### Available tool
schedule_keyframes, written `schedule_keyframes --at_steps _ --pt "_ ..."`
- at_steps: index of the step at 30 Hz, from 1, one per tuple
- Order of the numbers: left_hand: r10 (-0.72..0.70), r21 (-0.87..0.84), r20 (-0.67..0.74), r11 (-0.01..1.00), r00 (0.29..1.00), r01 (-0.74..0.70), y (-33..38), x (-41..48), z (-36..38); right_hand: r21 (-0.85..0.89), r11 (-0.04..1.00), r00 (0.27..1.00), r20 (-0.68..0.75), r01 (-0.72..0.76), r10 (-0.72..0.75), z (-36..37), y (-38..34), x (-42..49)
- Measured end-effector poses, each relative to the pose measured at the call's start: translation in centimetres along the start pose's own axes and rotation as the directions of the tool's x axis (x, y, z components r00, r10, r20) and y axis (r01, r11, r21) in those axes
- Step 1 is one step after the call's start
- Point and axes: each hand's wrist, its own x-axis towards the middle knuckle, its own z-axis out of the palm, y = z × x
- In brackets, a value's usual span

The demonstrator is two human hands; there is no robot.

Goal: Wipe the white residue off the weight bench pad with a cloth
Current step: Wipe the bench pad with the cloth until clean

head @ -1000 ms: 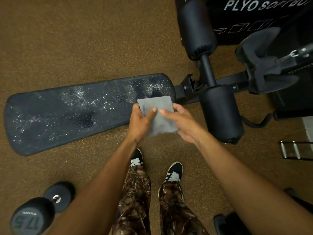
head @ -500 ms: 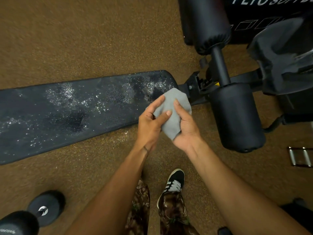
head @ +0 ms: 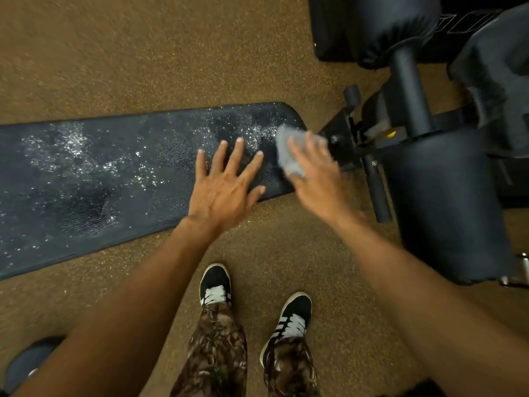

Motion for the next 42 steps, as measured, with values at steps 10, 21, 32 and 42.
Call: schedule_keyframes --at_steps 10,21,32,42 --pt "0.036 0.112 -0.142 0.994 0.989 -0.02 -2.7 1.9 2.4 -0.028 1.0 0.998 -0.064 -0.007 0.005 4.8 -0.2 -0.1" --pt "0.078 0.121 -0.121 0.991 0.99 -0.063 -2.7 1.8 2.3 -0.12 0.984 0.991 0.024 0.131 -0.129 4.7 1.3 -2.9" --pt "0.061 0.096 -0.155 0.994 0.986 -0.047 -2.6 1.8 2.5 -0.193 0.979 0.997 0.053 0.068 -0.058 3.8 0.1 -2.1" --pt "0.055 0.098 -0.182 0.994 0.982 -0.037 -2.6 1.7 2.5 -0.165 0.986 1.0 0.005 -0.025 0.026 3.2 -2.0 2.7"
